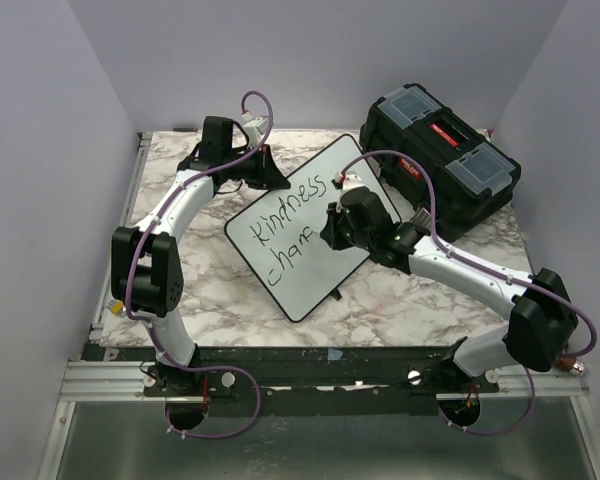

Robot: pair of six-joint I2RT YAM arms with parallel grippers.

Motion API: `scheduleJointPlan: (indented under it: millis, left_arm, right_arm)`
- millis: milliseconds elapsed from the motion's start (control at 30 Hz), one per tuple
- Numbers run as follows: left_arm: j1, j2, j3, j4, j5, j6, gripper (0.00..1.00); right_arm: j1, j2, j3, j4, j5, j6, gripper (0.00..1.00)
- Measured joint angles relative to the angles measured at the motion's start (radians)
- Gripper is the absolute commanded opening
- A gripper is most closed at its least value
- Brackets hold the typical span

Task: Write a sentence on the whiteboard

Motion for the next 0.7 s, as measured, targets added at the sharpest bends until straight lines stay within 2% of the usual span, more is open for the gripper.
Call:
scheduleJointPlan:
  millis: [267,700]
  left_arm:
    - [0.000,0.000,0.000,0.000,0.000,0.000,0.00]
    - [0.000,0.000,0.000,0.000,0.000,0.000,0.00]
  right_arm:
    - [0.000,0.031,0.055,-0.014,0.006,-0.001,0.00]
    - [0.000,0.025,0.039,-0.006,-0.023,-0.002,0.01]
